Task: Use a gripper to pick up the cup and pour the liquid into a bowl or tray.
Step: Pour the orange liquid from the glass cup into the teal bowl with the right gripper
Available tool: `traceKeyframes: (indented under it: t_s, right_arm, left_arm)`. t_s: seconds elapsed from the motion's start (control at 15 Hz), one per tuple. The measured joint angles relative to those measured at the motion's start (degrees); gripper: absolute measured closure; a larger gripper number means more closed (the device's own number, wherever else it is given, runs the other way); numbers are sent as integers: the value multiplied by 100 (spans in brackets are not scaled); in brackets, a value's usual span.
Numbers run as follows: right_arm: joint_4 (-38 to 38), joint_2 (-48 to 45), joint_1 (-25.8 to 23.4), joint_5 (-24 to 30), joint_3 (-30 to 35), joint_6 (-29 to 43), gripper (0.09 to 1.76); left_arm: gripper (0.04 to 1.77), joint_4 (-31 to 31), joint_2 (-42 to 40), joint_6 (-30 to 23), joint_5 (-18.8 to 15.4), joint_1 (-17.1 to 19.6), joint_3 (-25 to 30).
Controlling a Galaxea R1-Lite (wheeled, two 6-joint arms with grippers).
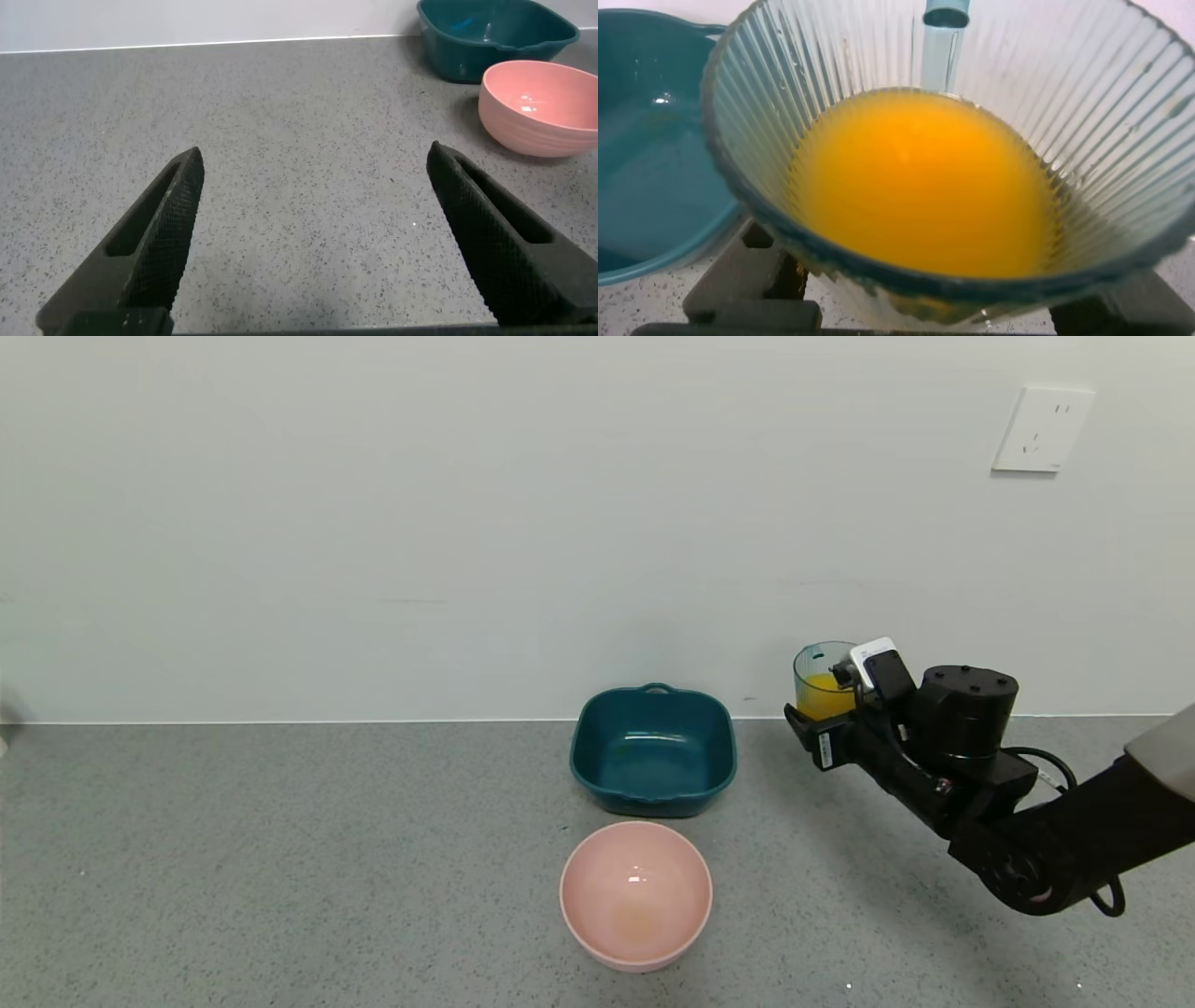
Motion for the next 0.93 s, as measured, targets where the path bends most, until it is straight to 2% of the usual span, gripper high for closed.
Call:
traceKeyframes:
  t_s: [0.33, 0.93]
  right_arm:
    - [313, 171, -4, 26, -330, -94, 47]
    - [1028, 761, 189, 10, -1493, -501, 47]
  left_arm:
    - [9, 0, 0, 0, 0, 0, 0]
    - [9, 0, 0, -2, 0, 0, 0]
